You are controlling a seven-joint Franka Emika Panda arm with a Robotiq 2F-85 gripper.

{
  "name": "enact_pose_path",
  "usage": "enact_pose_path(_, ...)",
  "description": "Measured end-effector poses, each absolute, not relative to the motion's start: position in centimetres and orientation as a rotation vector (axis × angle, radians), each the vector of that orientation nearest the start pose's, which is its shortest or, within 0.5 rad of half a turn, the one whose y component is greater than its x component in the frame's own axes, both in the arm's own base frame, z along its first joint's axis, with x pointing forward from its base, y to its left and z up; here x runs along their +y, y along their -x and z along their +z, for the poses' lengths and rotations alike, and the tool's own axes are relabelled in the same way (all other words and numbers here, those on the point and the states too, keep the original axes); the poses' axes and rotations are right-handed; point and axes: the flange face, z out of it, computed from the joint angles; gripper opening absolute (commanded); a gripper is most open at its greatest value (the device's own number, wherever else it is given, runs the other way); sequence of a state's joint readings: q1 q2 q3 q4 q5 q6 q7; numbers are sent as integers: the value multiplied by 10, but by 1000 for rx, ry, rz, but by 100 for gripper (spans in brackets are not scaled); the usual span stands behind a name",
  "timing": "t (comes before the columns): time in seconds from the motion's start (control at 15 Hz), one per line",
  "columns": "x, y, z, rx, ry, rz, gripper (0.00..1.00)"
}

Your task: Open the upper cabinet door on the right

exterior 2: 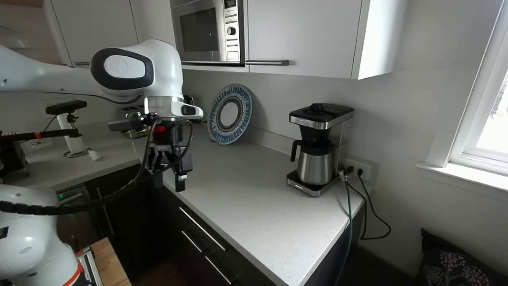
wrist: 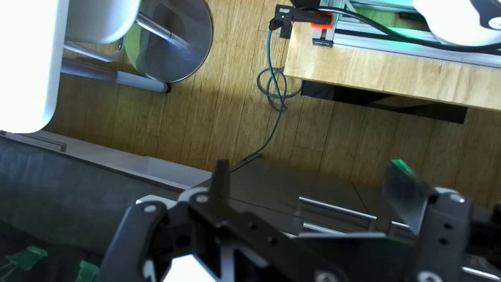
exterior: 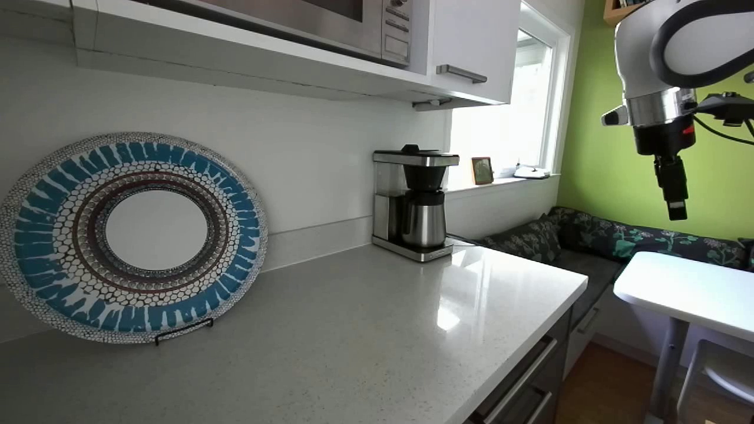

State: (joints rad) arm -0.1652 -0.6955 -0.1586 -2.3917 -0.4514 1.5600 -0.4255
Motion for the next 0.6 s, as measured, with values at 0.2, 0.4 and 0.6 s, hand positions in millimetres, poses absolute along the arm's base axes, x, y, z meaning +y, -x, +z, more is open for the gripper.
enact_pose_path(0.2, -154, -300, 549, -300, 3348, 367, 100)
enact_pose_path(0.4, -140, -317, 566, -281, 3255, 151, 100)
enact_pose_path(0.6, -126, -336, 596, -207, 3165, -63, 100)
